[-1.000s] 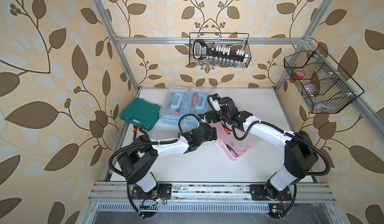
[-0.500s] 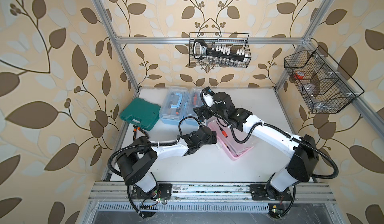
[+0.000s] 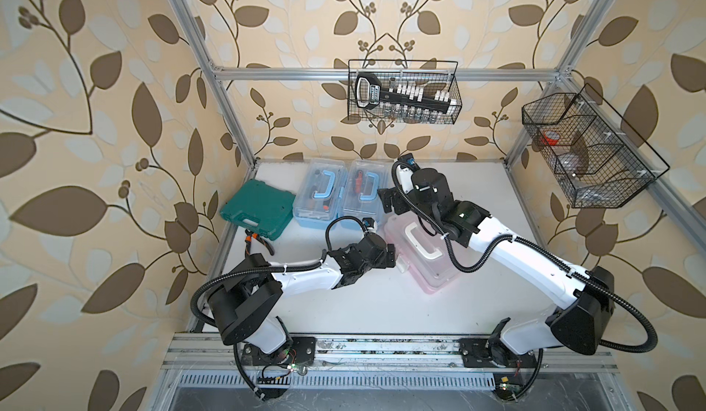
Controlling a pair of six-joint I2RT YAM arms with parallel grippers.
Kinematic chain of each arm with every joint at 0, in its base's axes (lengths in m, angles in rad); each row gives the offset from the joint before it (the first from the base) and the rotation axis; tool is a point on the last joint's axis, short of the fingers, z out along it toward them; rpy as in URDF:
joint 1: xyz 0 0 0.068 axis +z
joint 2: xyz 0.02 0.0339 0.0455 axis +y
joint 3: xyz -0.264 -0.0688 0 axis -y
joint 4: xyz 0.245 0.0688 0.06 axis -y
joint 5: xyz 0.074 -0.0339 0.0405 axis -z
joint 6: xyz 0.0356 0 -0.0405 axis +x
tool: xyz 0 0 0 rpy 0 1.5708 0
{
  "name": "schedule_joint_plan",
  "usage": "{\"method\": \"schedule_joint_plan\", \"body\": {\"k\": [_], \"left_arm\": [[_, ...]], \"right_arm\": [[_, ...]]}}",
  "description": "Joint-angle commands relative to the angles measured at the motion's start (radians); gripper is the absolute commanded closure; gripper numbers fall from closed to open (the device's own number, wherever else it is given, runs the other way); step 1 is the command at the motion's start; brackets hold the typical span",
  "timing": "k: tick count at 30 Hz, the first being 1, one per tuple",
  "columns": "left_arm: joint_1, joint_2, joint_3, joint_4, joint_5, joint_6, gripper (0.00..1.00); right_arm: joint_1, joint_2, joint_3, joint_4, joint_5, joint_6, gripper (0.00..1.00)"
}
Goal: Close toolboxes
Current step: Close the toolbox lid, then fasten the toolbox latch on the toolbox.
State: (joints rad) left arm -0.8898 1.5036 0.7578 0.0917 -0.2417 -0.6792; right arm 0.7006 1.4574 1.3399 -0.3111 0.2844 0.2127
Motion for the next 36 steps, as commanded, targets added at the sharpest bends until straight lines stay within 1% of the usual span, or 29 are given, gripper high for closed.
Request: {"method": "schedule_joint_plan", "body": {"k": [1,4,8,11,14,17,22,26,32,36], "left_arm": [[-0.001,-0.055,-0.008,-0.041,0.000,0.015,0.01],[-0.001,-0.054,0.010,-0.101,0.018,0.043,0.01],[-0.004,-0.055,0.023,-0.155,0.042,0.111,0.01],[-0.007,-0.043,0.027,-0.167,0.062,0.173,0.01],[-0.013,-0.003,0.049,-0.186,0.097,0.228,0.01],[-0.033,0.038,0.068,-0.183,0.099,0.261,0.01],[-0.086,0.081,0.081,-0.151,0.050,0.320,0.01],[-0.124,0.091,0.061,-0.093,-0.008,0.356,0.01],[-0.157,0.058,-0.040,0.093,-0.061,0.343,0.01],[-0.159,0.074,-0.043,0.112,-0.119,0.315,0.01]], "right_arm": [[-0.035,-0.029,-0.093,-0.153,-0.013,0.064,0.01],[-0.035,-0.074,-0.183,-0.211,-0.013,0.064,0.01],[-0.034,-0.152,-0.309,-0.248,-0.012,0.088,0.09],[-0.034,-0.196,-0.367,-0.298,0.023,0.116,0.11],[-0.033,-0.224,-0.407,-0.327,0.020,0.130,0.15],[-0.034,-0.239,-0.434,-0.329,0.030,0.133,0.18],[-0.035,-0.201,-0.432,-0.327,0.061,0.135,0.20],[-0.047,-0.153,-0.421,-0.320,0.067,0.143,0.23],[-0.084,-0.105,-0.444,-0.281,0.024,0.148,0.27],[-0.114,-0.077,-0.454,-0.266,0.028,0.145,0.29]]}}
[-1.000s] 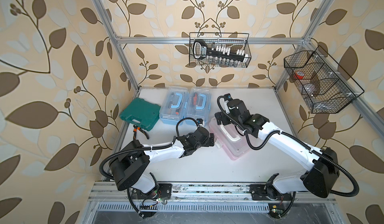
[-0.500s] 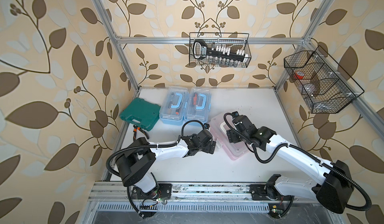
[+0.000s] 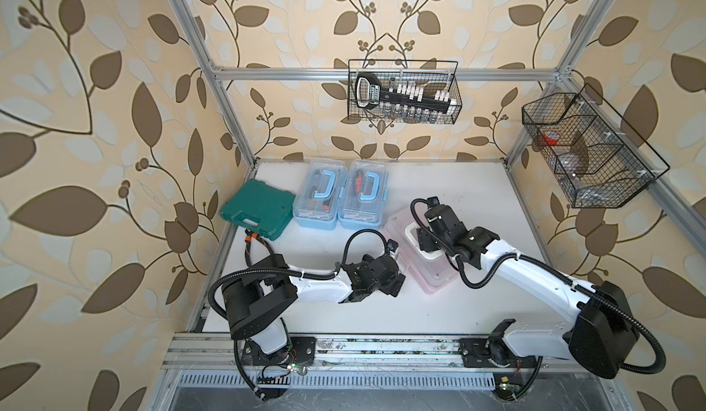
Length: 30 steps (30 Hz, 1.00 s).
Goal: Close toolboxes
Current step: Fasten the toolbox latch on the toolbox.
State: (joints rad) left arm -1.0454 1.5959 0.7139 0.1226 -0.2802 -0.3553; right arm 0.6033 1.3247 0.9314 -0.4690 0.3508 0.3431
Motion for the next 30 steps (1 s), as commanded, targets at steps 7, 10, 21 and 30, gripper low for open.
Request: {"method": "schedule_joint_plan", "body": {"k": [7,10,21,30], "left_arm": [[-0.002,-0.004,0.066,0.047,-0.130,-0.031,0.01],[-0.002,0.003,0.082,0.048,-0.127,-0.027,0.01],[-0.002,0.024,0.019,0.204,-0.122,0.038,0.01],[-0.003,0.173,0.011,0.451,-0.211,0.122,0.01]], "right_arm": [[-0.066,0.089,-0.033,-0.106,-0.016,0.001,0.29],[-0.093,0.117,-0.016,-0.102,-0.020,-0.004,0.29],[-0.136,0.174,0.040,-0.066,-0.047,-0.015,0.28],[-0.136,0.165,0.038,-0.056,-0.096,-0.030,0.26]]}}
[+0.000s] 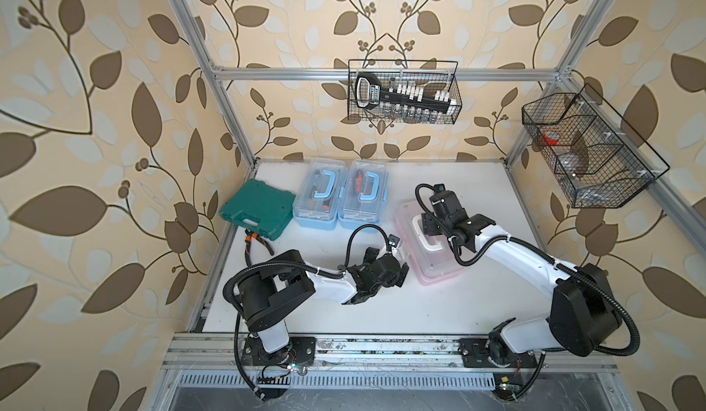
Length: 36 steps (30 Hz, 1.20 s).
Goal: Close toolboxes
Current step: Fasten the toolbox latch on the toolbox.
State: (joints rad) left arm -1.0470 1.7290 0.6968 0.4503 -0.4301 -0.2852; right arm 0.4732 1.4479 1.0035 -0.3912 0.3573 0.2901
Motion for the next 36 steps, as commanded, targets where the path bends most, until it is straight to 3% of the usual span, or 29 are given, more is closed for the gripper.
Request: {"method": "schedule_joint_plan", "body": {"k": [1,10,16,23,36], "left_arm": [[-0.002,0.060,0.034,0.149,-0.069,0.055,0.01],[-0.002,0.186,0.065,0.344,-0.152,0.078,0.01],[-0.004,0.224,0.093,0.353,-0.212,0.074,0.01],[-0.003,0.165,0.053,0.309,-0.344,0.035,0.01],[-0.007,0.016,-0.021,0.181,-0.382,0.040,0.01]], "right_arm": [[-0.007,0.042,-0.035,-0.132,-0.106,0.022,0.26],[-0.006,0.006,-0.051,-0.122,-0.141,0.006,0.25],[-0.006,-0.009,-0.054,-0.111,-0.171,0.003,0.25],[-0.007,-0.006,-0.054,-0.107,-0.175,0.001,0.24],[-0.010,0.006,-0.047,-0.106,-0.172,-0.002,0.23]]}}
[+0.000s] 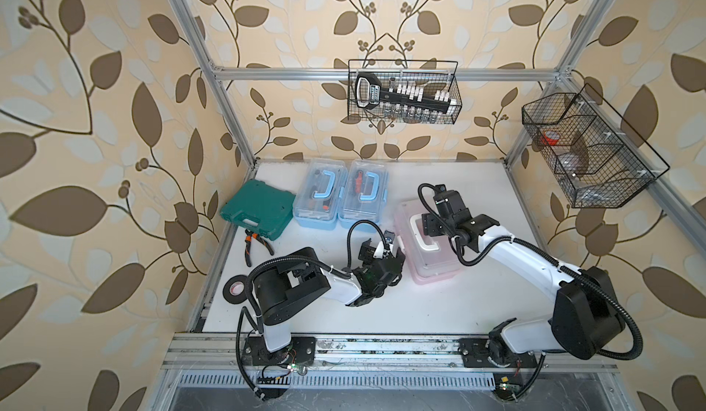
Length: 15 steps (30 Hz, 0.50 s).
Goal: Close toolboxes
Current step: Fasten the toolbox latch on the toolbox.
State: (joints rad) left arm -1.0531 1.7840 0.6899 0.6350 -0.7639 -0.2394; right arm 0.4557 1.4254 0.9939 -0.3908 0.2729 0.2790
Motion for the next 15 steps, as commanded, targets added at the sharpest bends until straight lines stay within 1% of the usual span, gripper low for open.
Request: {"method": "schedule_joint_plan", "body": {"k": [1,7,11,15], "left_arm": [[0.001,-0.039,-0.013,-0.001,-0.042,0.004,0.01],[0.002,-0.037,0.004,0.031,0.025,0.041,0.01],[0.004,-0.035,0.047,-0.027,0.065,0.038,0.01],[0.007,-0.044,0.066,-0.064,0.078,0.026,0.01]], "right_arm": [[0.008,0.027,-0.037,-0.106,-0.087,0.008,0.23],[0.007,0.027,-0.032,-0.102,-0.111,0.003,0.23],[0.008,0.026,-0.031,-0.099,-0.126,0.001,0.23],[0.007,0.018,-0.035,-0.095,-0.132,0.000,0.23]]}}
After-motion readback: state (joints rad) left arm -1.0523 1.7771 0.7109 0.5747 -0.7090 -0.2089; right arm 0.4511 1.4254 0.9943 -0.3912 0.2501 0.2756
